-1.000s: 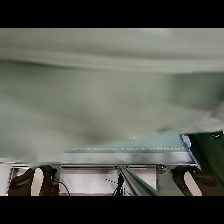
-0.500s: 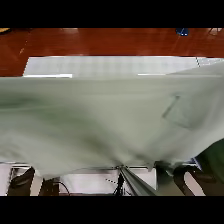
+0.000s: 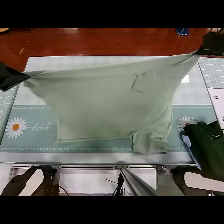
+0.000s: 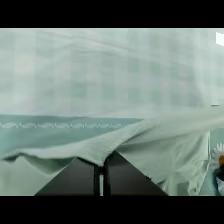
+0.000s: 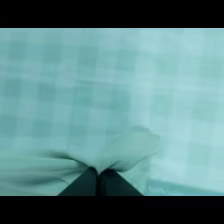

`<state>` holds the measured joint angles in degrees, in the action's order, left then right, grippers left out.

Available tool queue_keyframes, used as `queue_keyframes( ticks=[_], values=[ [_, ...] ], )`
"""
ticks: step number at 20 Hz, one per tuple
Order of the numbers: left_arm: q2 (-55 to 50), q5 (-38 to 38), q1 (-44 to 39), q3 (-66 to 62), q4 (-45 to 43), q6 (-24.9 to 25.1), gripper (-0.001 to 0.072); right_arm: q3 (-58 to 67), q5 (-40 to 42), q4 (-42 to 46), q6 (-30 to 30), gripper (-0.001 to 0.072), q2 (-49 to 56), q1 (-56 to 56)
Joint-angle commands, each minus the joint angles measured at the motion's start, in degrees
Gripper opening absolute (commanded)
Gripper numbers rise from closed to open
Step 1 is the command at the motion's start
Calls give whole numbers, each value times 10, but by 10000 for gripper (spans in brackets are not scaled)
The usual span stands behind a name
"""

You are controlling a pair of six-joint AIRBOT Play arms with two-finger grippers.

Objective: Fold the shirts.

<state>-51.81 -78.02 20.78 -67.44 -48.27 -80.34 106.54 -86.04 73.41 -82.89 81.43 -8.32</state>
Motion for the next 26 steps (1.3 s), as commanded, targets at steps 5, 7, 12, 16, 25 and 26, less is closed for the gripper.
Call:
queue_keyframes(
  ticks=[5,7,12,16,25,26],
  values=[
    [-201,232,-84,21,14,49,33,0,173,-68,0,23,143,0],
    [-229,286,-99,21,16,49,34,0,192,-70,0,23,169,0],
    [-288,402,-134,21,16,49,33,0,209,-58,4,24,229,0],
    [-325,448,-137,21,16,49,34,0,216,-35,-11,23,254,0],
    [-364,296,-118,-5,0,49,34,0,75,-11,-46,23,255,0],
    [-364,256,-112,-19,-11,49,34,1,40,-3,-48,23,250,0]
  ],
)
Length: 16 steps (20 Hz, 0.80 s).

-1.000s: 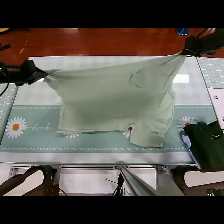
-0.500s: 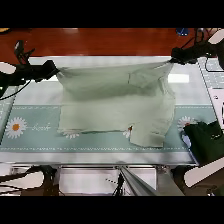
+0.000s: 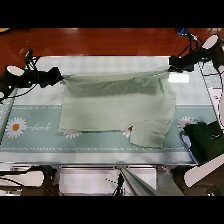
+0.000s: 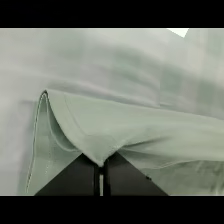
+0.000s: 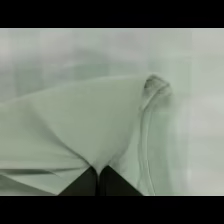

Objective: Fold the shirts.

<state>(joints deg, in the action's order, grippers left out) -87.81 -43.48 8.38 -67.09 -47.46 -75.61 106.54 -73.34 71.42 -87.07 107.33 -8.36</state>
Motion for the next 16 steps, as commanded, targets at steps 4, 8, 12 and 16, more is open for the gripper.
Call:
queue_keyframes(
  ticks=[4,8,12,16],
  values=[
    [-6,-207,21,-57,-92,-22,34,0,-174,27,-33,23,-14,0],
    [-27,-214,11,-57,-96,-34,34,-14,-169,28,-42,24,-14,21],
    [-25,-233,20,-68,-98,-46,417,-6,-168,29,-12,310,-19,30],
    [0,-371,83,-141,-162,-46,417,0,-306,170,46,318,-68,-8]
  ],
)
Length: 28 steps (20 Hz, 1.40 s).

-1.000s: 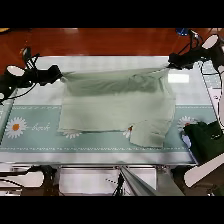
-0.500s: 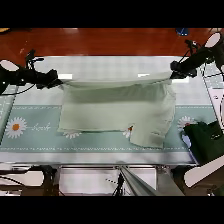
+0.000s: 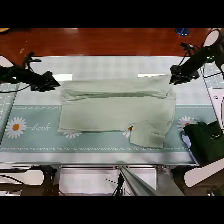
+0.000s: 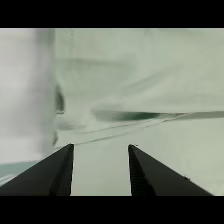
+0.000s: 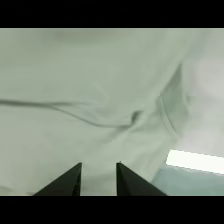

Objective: Fold the shirts.

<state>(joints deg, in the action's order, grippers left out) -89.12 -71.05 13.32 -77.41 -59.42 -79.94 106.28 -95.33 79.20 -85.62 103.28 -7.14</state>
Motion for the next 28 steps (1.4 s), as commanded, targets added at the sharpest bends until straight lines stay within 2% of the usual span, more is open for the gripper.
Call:
queue_keyframes(
  ticks=[1,4,6,8,9,10,13,16,23,24,26,27,28],
  values=[
    [26,-132,51,-40,-56,-2,417,3,-104,92,27,318,-45,-42],
    [73,-178,94,24,-66,7,417,-40,-111,89,32,318,-104,-99],
    [106,-169,108,116,-66,23,471,-113,-96,75,41,318,-145,-132],
    [124,-160,113,205,-65,45,476,-200,-55,7,61,478,-180,-159],
    [127,-156,114,243,-57,52,508,-240,-33,-32,76,499,-192,-168],
    [128,-146,114,279,-45,64,547,-268,-5,-57,90,499,-197,-172],
    [128,-108,114,352,-29,84,547,-317,50,-101,103,496,-198,-173],
    [127,-60,114,389,-22,84,547,-326,80,-140,119,495,-198,-173],
    [125,37,89,422,71,90,532,-326,88,-162,123,488,-198,-173],
    [123,43,77,422,83,90,474,-326,86,-167,123,488,-199,-173],
    [121,50,52,422,84,90,177,-326,86,-170,122,488,-204,-173],
    [121,50,46,422,84,90,67,-326,87,-168,123,488,-209,-174],
    [121,50,46,422,84,90,34,-326,88,-155,123,488,-214,-175]
  ],
)
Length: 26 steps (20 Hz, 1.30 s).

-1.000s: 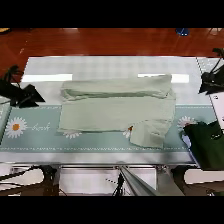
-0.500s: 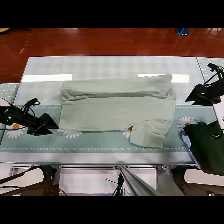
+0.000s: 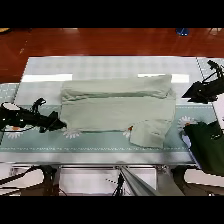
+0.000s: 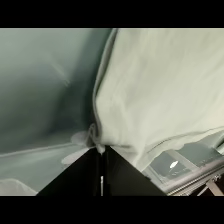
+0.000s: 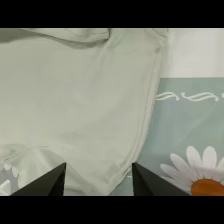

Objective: Fold the shirts.

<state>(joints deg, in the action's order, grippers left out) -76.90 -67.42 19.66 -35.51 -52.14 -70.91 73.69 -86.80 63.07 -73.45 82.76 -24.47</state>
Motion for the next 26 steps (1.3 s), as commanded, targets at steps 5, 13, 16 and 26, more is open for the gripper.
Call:
queue_keyframes(
  ticks=[5,13,16,26],
  values=[
    [3,-9,6,2,3,10,33,-30,-6,73,-13,488,-22,-28],
    [6,-25,18,2,3,24,34,-229,68,15,18,489,-44,-22],
    [6,-25,18,2,3,24,34,-271,90,-18,28,488,-44,-22],
    [6,-24,18,2,3,24,34,-350,189,-51,21,273,-44,-22]
  ],
)
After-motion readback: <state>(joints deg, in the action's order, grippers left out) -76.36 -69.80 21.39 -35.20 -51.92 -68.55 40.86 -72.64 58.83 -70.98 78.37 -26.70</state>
